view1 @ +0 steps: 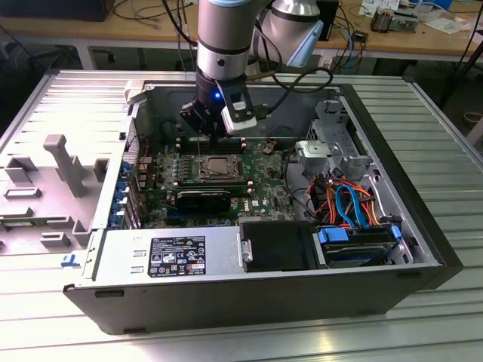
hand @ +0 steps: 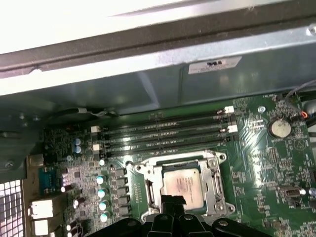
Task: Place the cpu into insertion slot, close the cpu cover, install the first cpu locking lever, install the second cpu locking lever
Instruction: 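Install the first cpu locking lever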
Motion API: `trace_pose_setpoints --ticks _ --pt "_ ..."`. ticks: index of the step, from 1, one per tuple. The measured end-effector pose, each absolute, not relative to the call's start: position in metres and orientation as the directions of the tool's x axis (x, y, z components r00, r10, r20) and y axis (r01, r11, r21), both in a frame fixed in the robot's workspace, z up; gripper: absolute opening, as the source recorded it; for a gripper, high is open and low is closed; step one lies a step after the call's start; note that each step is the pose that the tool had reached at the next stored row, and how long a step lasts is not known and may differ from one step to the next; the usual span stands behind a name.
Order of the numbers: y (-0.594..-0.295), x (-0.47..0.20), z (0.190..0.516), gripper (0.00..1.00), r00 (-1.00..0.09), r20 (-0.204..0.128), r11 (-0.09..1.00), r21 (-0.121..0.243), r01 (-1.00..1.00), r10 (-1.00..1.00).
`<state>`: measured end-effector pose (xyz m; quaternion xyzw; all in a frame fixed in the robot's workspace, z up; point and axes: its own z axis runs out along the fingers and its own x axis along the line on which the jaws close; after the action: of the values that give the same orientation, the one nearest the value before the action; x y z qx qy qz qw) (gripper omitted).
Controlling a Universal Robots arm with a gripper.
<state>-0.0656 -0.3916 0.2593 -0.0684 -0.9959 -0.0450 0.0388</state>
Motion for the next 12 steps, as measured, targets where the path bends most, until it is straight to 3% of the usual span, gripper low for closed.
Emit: trace_pose_setpoints --ticks 12 --pt "-0.3916 -0.0656 0.2593 0.11 -0.99 0.084 0.989 0.093 0.117 0.109"
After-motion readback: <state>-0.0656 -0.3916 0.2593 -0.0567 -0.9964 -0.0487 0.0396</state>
